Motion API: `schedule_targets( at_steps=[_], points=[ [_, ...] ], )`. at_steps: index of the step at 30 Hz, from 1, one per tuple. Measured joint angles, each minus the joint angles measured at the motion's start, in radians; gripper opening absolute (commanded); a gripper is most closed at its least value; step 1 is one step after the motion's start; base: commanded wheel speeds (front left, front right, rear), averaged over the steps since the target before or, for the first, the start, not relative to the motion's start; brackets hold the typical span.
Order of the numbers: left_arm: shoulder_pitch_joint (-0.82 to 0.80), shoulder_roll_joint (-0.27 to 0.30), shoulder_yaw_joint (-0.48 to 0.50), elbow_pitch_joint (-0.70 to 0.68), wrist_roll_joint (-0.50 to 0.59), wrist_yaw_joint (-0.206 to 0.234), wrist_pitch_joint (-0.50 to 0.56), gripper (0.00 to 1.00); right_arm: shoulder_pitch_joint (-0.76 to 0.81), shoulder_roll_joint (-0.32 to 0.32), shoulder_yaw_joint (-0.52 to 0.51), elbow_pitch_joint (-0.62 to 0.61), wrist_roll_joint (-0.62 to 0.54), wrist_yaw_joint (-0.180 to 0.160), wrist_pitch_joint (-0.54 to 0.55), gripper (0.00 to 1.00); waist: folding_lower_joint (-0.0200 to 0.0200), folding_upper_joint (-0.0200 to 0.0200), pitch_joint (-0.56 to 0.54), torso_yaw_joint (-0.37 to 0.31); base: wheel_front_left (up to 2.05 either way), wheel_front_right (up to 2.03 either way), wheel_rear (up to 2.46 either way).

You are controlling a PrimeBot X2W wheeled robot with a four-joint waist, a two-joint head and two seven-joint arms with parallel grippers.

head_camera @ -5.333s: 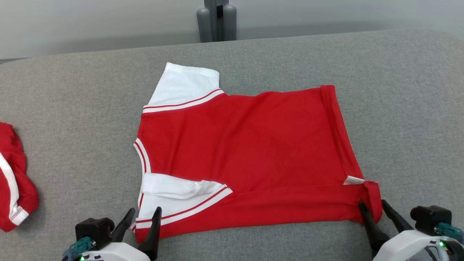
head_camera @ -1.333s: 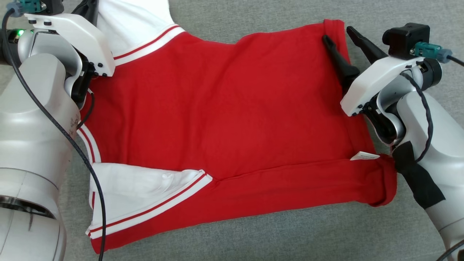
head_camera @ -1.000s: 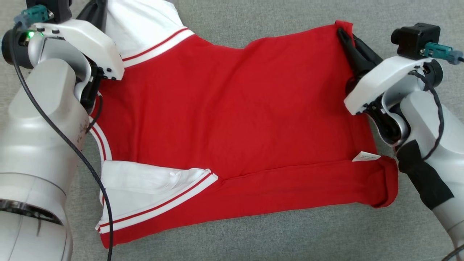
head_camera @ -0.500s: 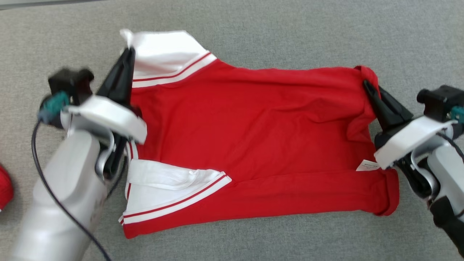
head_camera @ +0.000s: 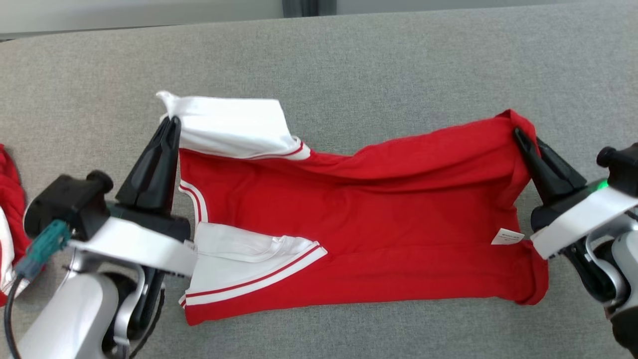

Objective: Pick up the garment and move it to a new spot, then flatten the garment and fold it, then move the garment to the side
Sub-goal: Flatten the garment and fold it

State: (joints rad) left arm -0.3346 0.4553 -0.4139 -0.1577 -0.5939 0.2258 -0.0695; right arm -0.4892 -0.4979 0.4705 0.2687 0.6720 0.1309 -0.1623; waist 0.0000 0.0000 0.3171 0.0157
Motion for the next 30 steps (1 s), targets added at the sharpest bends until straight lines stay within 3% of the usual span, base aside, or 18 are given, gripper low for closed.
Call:
schedule_targets(
  at_steps=[9, 15, 16, 17, 18, 19, 20, 25, 30],
  points=[
    [0.258, -0.017, 0.024, -0.132, -0.101, 0.088, 0.026, 0.00, 0.232, 0.030, -0.079, -0.105, -0.034, 0.000, 0.079, 0.00, 0.0000, 0.0000, -0.042, 0.000, 0.00, 0.00, 0.00],
    [0.355, -0.030, 0.022, -0.090, -0.155, 0.093, 0.035, 0.00, 0.331, 0.060, -0.120, -0.093, -0.056, 0.000, 0.098, 0.00, 0.0000, 0.0000, -0.061, 0.004, 0.00, 0.00, 0.00],
    [0.366, -0.033, 0.020, -0.075, -0.167, 0.092, 0.036, 0.00, 0.342, 0.071, -0.126, -0.087, -0.052, 0.000, 0.101, 0.05, 0.0000, 0.0000, -0.065, 0.005, 0.00, 0.00, 0.00],
    [0.371, -0.042, 0.019, -0.058, -0.183, 0.088, 0.039, 0.14, 0.353, 0.084, -0.134, -0.082, -0.047, 0.000, 0.101, 0.34, 0.0000, 0.0000, -0.068, 0.006, 0.00, 0.00, 0.00],
    [0.372, -0.049, 0.017, -0.037, -0.192, 0.085, 0.040, 0.49, 0.359, 0.091, -0.135, -0.072, -0.050, 0.000, 0.103, 0.60, 0.0000, 0.0000, -0.071, 0.007, 0.00, 0.00, 0.00],
    [0.372, -0.056, 0.015, -0.018, -0.202, 0.081, 0.044, 0.95, 0.369, 0.099, -0.143, -0.064, -0.047, 0.000, 0.105, 1.00, 0.0000, 0.0000, -0.075, 0.008, 0.00, 0.00, 0.00],
    [0.372, -0.061, 0.014, 0.000, -0.212, 0.074, 0.044, 1.00, 0.378, 0.111, -0.152, -0.057, -0.043, 0.000, 0.105, 1.00, 0.0000, 0.0000, -0.078, 0.009, 0.00, 0.00, 0.00],
    [0.370, -0.069, 0.003, 0.062, -0.219, 0.048, 0.038, 1.00, 0.411, 0.160, -0.213, -0.029, -0.056, 0.000, 0.082, 1.00, 0.0000, 0.0000, -0.091, 0.005, 0.00, 0.00, 0.00],
    [0.343, -0.070, 0.025, 0.065, -0.163, 0.063, -0.052, 1.00, 0.429, 0.228, -0.333, -0.049, -0.103, 0.000, 0.021, 1.00, 0.0000, 0.0000, -0.099, -0.008, 0.00, 0.00, 0.00]
  ],
)
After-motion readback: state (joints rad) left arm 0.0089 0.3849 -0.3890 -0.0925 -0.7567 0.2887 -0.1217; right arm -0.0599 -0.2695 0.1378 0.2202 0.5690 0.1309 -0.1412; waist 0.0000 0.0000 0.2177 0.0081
